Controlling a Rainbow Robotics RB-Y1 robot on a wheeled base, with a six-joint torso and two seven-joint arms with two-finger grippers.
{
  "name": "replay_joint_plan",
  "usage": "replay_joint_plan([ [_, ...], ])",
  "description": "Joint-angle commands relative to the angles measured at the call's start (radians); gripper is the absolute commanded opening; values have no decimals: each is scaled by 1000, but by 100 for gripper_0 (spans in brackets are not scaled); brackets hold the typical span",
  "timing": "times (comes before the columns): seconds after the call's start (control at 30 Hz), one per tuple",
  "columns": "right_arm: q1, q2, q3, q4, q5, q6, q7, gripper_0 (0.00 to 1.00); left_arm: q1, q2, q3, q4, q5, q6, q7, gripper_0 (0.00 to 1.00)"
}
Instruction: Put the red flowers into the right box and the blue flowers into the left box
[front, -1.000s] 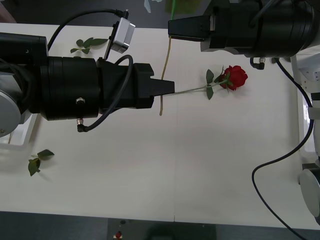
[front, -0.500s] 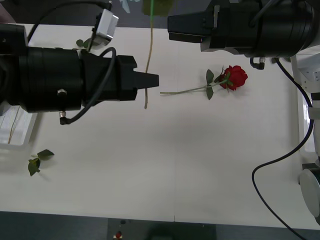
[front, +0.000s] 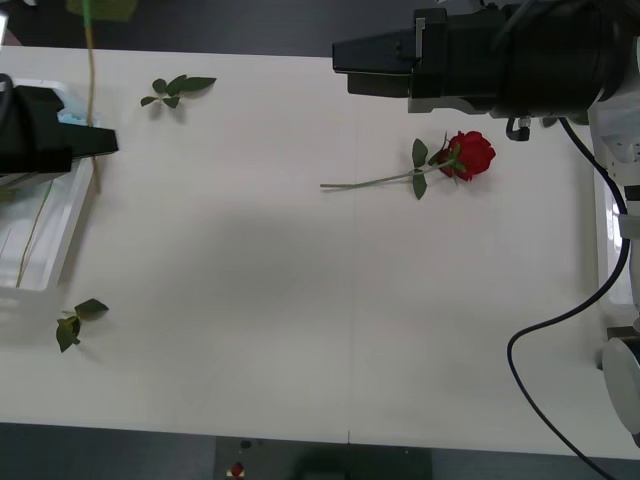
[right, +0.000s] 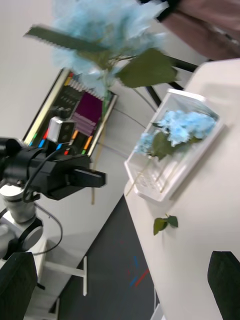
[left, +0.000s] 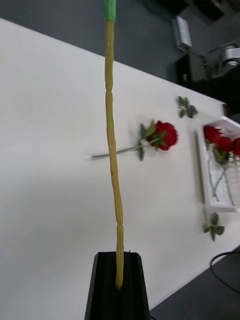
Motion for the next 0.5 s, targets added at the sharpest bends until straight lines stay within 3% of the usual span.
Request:
replay_joint_plan([
  [0.03,-10,-34,2,-32,87,-16,-159,100,124,54,145,28,23,86,-116,0],
  [0.27,-10,-72,91,-32,281,-123,-546,100,325,63,311,208,-6,121,-343,0],
  [0.5,-12,-116,182,-32,513,-186,-1057,100,368,63,304,390,-142,115,-544,0],
])
